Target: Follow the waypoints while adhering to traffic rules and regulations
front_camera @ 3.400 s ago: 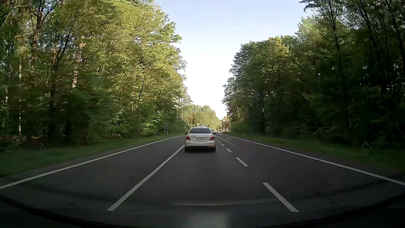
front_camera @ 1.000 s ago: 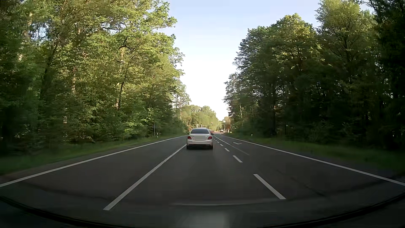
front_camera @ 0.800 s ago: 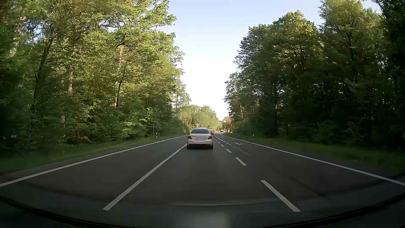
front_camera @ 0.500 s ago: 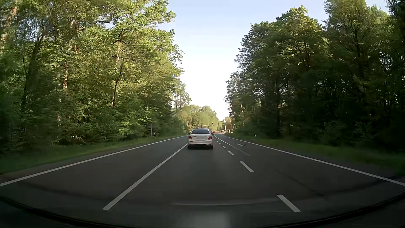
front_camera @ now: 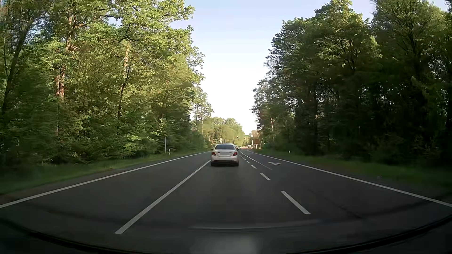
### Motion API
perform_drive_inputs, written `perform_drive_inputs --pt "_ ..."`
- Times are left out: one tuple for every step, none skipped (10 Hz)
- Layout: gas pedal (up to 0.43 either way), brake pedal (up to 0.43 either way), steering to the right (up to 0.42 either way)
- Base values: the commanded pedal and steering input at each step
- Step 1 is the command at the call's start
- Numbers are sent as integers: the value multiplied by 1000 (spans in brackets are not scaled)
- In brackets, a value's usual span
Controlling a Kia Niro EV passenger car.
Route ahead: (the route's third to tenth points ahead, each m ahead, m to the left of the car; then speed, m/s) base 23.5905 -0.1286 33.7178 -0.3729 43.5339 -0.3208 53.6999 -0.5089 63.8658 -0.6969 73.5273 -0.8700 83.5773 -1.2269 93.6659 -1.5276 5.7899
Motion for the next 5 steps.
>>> perform_drive_inputs --pt "0 0 -2" --pt "0 0 -2" --pt "0 0 0" --pt "0 0 3" --pt "0 0 4"
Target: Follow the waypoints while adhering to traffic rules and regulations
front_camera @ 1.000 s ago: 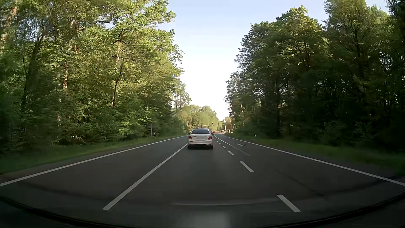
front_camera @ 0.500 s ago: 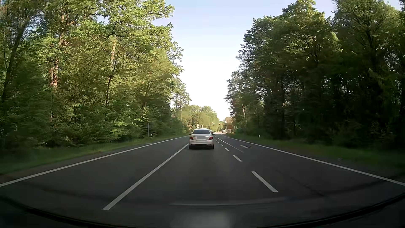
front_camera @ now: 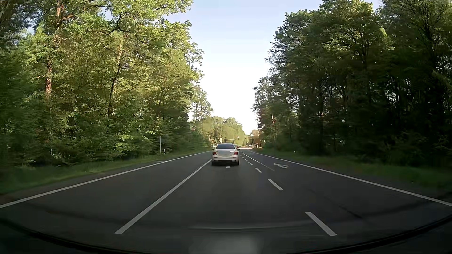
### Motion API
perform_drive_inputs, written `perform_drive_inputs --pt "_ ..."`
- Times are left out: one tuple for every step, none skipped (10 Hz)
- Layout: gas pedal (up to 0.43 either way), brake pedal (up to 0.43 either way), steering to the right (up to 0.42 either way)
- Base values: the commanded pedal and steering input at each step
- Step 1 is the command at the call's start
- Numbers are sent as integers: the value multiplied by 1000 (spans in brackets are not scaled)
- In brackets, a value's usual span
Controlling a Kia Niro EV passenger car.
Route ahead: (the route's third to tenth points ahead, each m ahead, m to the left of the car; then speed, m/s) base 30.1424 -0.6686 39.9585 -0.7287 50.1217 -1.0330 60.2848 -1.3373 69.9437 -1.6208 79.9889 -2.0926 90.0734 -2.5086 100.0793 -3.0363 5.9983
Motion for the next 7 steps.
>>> perform_drive_inputs --pt "0 0 4" --pt "0 0 4" --pt "0 0 3" --pt "0 0 3" --pt "0 0 3" --pt "0 0 3" --pt "0 0 3"
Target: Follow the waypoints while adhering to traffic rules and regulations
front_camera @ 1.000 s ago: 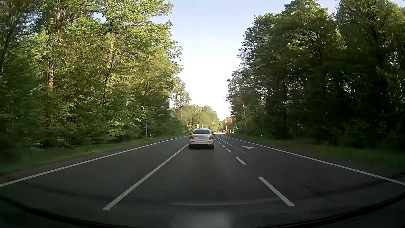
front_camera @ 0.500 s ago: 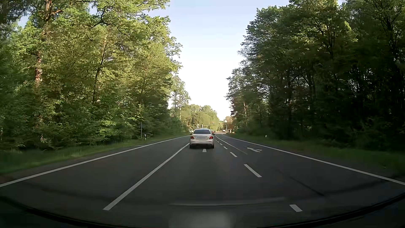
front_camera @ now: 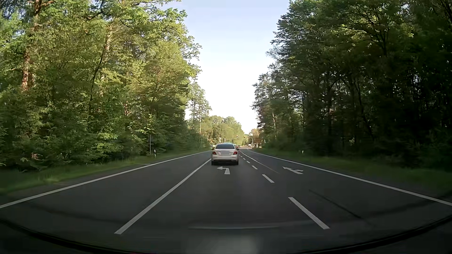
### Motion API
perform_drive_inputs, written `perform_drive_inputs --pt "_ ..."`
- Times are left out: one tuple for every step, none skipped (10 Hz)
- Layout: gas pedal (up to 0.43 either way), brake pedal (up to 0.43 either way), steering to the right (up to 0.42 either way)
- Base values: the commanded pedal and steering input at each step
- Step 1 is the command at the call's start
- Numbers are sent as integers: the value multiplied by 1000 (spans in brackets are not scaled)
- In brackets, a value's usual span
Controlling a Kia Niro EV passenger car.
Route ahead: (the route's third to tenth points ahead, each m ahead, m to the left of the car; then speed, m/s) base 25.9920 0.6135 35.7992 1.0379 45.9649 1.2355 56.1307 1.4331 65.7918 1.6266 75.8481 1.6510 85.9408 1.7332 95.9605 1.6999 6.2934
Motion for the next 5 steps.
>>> perform_drive_inputs --pt "0 0 1" --pt "0 0 1" --pt "0 0 1" --pt "0 0 0" --pt "0 0 1"
